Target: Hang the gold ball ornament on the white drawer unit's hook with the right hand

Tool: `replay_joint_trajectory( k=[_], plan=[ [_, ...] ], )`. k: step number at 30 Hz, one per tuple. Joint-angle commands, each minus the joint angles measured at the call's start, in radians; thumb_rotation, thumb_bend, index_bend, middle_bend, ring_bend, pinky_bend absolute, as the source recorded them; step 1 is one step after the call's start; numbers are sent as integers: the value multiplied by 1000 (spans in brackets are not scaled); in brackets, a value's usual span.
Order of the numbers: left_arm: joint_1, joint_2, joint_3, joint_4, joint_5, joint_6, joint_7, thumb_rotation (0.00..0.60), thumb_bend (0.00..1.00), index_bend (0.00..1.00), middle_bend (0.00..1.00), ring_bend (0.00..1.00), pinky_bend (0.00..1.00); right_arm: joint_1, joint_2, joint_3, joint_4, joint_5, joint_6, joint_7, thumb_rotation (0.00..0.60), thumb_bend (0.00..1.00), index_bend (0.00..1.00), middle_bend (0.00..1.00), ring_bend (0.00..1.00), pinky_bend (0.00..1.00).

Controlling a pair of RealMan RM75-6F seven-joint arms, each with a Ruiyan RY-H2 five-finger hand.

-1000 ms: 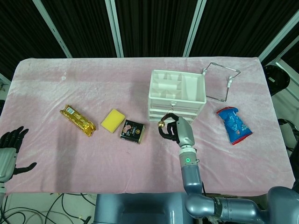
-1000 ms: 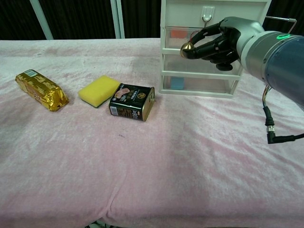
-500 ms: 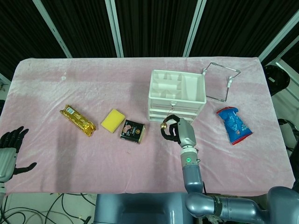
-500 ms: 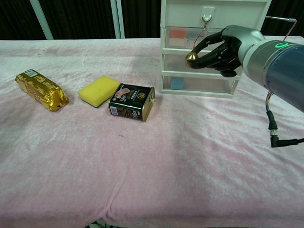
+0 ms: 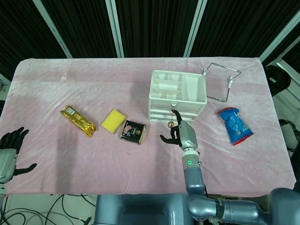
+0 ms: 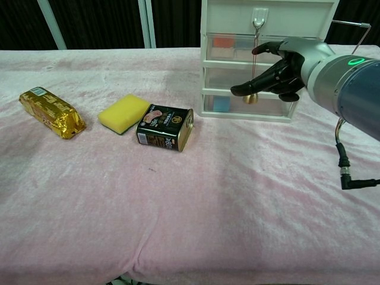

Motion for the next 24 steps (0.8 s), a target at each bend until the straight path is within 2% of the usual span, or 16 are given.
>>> replay_joint_trajectory(
  k=[1,11,16,20,22,24],
  plan=[
    [0,0,0,1,1,0,1,600,0,0,0,0,0,-12,12,-11,-15,-9,5,1,600,146,19,839,968,933],
    [0,-1,3,1,5,0,4,600,0,0,0,0,0,-122,139,-116,-130,-80,8,33,600,145,21,819,951,914],
    [2,-2,4,0,6,3,9,600,0,0,0,0,0,-192,231,-182,-199,-185,10,75,600,150,222,789,922,878],
    [3,-3,4,-1,5,5,13,600,0,0,0,0,0,-260,311,-270,-228,-355,30,121,600,159,240,652,809,787],
    [4,-4,4,-1,6,7,16,600,0,0,0,0,0,-293,363,-319,-240,-440,30,144,600,161,240,549,704,693],
    [5,-5,6,-1,8,8,21,600,0,0,0,0,0,-324,419,-368,-237,-535,32,164,600,162,233,417,553,534]
  ],
)
